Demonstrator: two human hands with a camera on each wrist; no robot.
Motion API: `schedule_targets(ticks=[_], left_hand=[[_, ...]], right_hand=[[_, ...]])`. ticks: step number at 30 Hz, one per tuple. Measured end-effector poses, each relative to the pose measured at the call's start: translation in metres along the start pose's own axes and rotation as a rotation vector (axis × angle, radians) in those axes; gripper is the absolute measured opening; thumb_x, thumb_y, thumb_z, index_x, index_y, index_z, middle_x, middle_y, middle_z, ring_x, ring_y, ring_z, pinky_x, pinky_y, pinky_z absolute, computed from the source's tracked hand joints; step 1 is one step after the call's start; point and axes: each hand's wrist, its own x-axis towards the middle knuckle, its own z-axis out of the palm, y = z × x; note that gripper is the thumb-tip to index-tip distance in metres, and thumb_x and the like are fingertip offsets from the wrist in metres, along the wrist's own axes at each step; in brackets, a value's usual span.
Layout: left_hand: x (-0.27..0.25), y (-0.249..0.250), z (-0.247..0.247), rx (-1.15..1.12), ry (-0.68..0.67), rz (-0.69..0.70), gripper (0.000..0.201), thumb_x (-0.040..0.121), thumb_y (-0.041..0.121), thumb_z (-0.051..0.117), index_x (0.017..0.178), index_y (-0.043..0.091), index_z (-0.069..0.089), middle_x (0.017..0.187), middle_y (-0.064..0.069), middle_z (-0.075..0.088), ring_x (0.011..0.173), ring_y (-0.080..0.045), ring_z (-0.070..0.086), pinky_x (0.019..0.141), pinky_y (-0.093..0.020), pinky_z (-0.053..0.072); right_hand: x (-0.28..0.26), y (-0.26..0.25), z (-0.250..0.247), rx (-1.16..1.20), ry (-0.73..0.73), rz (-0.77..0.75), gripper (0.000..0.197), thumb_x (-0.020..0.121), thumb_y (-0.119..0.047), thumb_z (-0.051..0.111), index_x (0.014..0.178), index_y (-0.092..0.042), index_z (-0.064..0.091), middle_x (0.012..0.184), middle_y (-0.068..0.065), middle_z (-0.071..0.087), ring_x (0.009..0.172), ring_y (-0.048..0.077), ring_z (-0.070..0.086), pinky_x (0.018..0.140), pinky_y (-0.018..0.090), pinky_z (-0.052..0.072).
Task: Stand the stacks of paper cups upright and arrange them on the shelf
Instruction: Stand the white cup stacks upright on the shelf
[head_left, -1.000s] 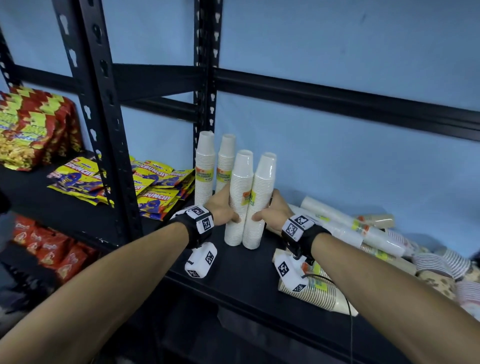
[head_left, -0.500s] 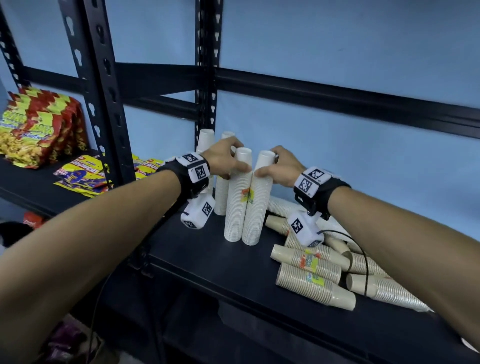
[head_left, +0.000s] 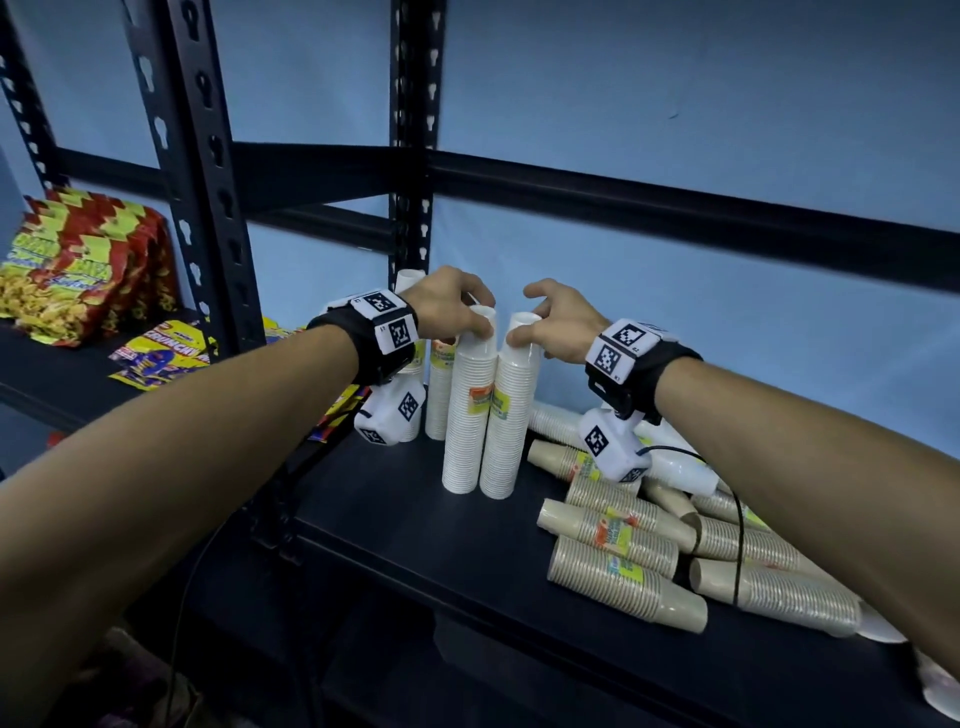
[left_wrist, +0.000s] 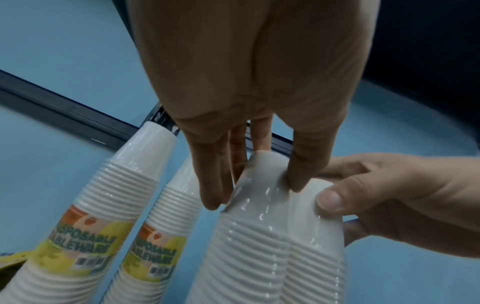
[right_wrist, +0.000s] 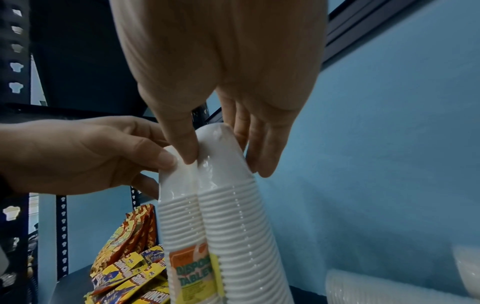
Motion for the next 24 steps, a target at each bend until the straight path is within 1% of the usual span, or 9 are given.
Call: schedule_targets(ticks=[1, 3, 5, 8, 10, 12, 15, 20, 24], left_hand=[[0.0, 0.0, 0.0, 0.011, 0.011, -0.002, 0.039, 0.079, 0.026, 0.079, 0.114, 0.019, 0.063, 0.101, -0.004, 0.066, 0.074, -0.017, 0.067, 0.064, -0.028, 0.058], [0.0, 0.0, 0.0, 0.019, 0.033, 0.003, 0.037, 0.078, 0.029, 0.08, 0.109, 0.016, 0.064, 0.096, -0.005, 0.067, 0.07, -0.018, 0.067, 0.061, -0.029, 0.058], [-0.001, 0.001, 0.0, 0.004, 0.043, 0.016, 0.032, 0.079, 0.025, 0.08, 0.105, 0.013, 0.067, 0.097, -0.007, 0.07, 0.073, -0.018, 0.068, 0.062, -0.03, 0.059], [-0.002, 0.002, 0.0, 0.009, 0.035, 0.029, 0.034, 0.082, 0.017, 0.075, 0.115, 0.012, 0.066, 0.106, -0.004, 0.069, 0.077, -0.014, 0.067, 0.063, -0.024, 0.055], [-0.002, 0.003, 0.001, 0.009, 0.022, 0.04, 0.039, 0.083, 0.013, 0.073, 0.12, 0.011, 0.065, 0.111, -0.004, 0.067, 0.079, -0.013, 0.065, 0.063, -0.021, 0.053], [-0.002, 0.004, 0.0, 0.024, 0.029, 0.042, 0.042, 0.082, 0.019, 0.073, 0.122, 0.012, 0.064, 0.114, -0.005, 0.065, 0.082, -0.015, 0.065, 0.065, -0.022, 0.052], [-0.003, 0.008, -0.002, 0.061, 0.057, 0.02, 0.044, 0.082, 0.029, 0.076, 0.121, 0.013, 0.064, 0.11, -0.004, 0.065, 0.086, -0.018, 0.068, 0.063, -0.021, 0.054], [-0.003, 0.015, -0.003, 0.097, 0.023, 0.015, 0.038, 0.085, 0.019, 0.072, 0.121, 0.009, 0.066, 0.11, -0.006, 0.067, 0.076, -0.014, 0.067, 0.055, -0.017, 0.053], [0.0, 0.02, -0.008, 0.13, -0.034, 0.001, 0.034, 0.085, 0.015, 0.072, 0.118, 0.008, 0.067, 0.106, -0.008, 0.07, 0.079, -0.018, 0.07, 0.062, -0.024, 0.059]], right_hand=[[-0.001, -0.001, 0.0, -0.014, 0.02, 0.012, 0.072, 0.073, -0.032, 0.079, 0.135, -0.02, 0.045, 0.117, 0.006, 0.057, 0.102, 0.025, 0.062, 0.078, 0.034, 0.055], [-0.003, -0.003, -0.001, -0.052, 0.07, 0.035, 0.06, 0.07, -0.04, 0.08, 0.12, -0.018, 0.054, 0.108, 0.004, 0.06, 0.092, 0.023, 0.064, 0.064, 0.032, 0.054], [-0.004, -0.005, -0.003, -0.069, 0.087, 0.037, 0.046, 0.069, -0.04, 0.08, 0.104, -0.016, 0.062, 0.099, 0.005, 0.065, 0.085, 0.023, 0.068, 0.06, 0.033, 0.056], [-0.004, -0.006, -0.004, -0.042, 0.034, 0.012, 0.03, 0.074, -0.027, 0.077, 0.1, -0.016, 0.066, 0.1, 0.007, 0.068, 0.085, 0.023, 0.068, 0.068, 0.035, 0.059], [-0.004, -0.007, -0.004, -0.027, 0.004, 0.001, 0.031, 0.077, -0.022, 0.074, 0.107, -0.018, 0.066, 0.105, 0.006, 0.067, 0.091, 0.023, 0.067, 0.073, 0.037, 0.059], [-0.004, -0.008, -0.004, -0.026, 0.003, 0.009, 0.038, 0.077, -0.026, 0.074, 0.113, -0.019, 0.063, 0.105, 0.004, 0.064, 0.091, 0.023, 0.067, 0.072, 0.036, 0.059], [-0.002, -0.009, -0.005, -0.038, 0.046, 0.044, 0.044, 0.073, -0.035, 0.078, 0.11, -0.016, 0.063, 0.1, 0.005, 0.064, 0.086, 0.023, 0.068, 0.068, 0.036, 0.06], [0.001, -0.013, -0.005, -0.022, 0.014, 0.035, 0.027, 0.074, -0.023, 0.074, 0.097, -0.011, 0.069, 0.096, 0.007, 0.07, 0.091, 0.025, 0.07, 0.078, 0.043, 0.061], [0.004, -0.016, -0.005, -0.03, -0.003, 0.027, 0.029, 0.073, -0.021, 0.072, 0.1, -0.011, 0.069, 0.096, 0.007, 0.069, 0.09, 0.024, 0.07, 0.08, 0.044, 0.06]])
